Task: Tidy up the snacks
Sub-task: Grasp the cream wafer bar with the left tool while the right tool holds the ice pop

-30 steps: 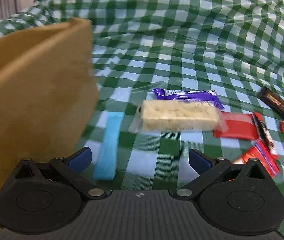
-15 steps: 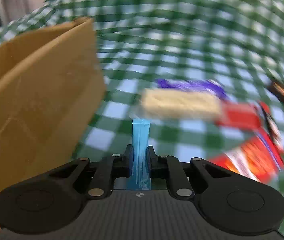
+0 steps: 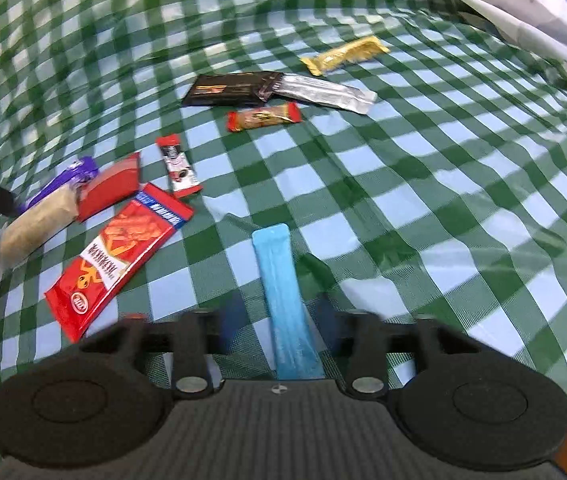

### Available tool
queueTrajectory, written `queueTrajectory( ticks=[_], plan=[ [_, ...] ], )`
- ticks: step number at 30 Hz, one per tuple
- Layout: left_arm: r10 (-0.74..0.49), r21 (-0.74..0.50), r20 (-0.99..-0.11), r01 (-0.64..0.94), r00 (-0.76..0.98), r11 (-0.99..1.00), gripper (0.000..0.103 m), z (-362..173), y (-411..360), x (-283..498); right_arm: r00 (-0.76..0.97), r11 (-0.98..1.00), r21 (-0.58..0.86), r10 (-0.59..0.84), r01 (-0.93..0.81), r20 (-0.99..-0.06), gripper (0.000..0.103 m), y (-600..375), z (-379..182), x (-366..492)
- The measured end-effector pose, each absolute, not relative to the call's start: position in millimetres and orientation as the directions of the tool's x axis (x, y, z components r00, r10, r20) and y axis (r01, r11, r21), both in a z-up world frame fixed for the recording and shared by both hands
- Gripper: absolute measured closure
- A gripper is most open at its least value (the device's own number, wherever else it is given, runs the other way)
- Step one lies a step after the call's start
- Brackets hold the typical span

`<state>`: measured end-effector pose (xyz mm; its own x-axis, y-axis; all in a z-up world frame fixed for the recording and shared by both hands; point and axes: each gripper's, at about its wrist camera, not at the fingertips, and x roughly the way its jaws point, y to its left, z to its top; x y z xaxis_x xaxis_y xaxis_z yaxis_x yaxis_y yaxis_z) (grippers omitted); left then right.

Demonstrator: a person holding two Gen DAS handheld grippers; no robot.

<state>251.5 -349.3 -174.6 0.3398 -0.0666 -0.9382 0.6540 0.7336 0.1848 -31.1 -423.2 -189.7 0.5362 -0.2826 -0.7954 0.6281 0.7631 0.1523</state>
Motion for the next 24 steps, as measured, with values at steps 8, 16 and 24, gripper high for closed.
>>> queueTrajectory(
  ticks=[8, 16, 24],
  plan=[
    [0.026, 0.153, -0.976, 0.597, 0.216, 0.788, 0.000, -218.1, -352.2, 295.4, 0.519, 0.795, 0.090, -0.301, 0.600, -0.800, 0.011, -415.2, -197.7, -13.9],
    [-0.047, 0.041, -0.982, 0.448, 0.183, 0.893, 0.052, -199.3, -318.3, 299.2, 0.509, 0.768, 0.071, -0.350, 0.637, -0.787, 0.059, -417.7, -190.5, -18.1],
    [-0.106, -0.013, -0.974, 0.417, 0.200, 0.909, 0.063, -164.1, -283.6, 268.9, 0.552, 0.771, 0.105, -0.347, 0.629, -0.758, 0.086, -409.4, -167.4, -29.1]
  ],
)
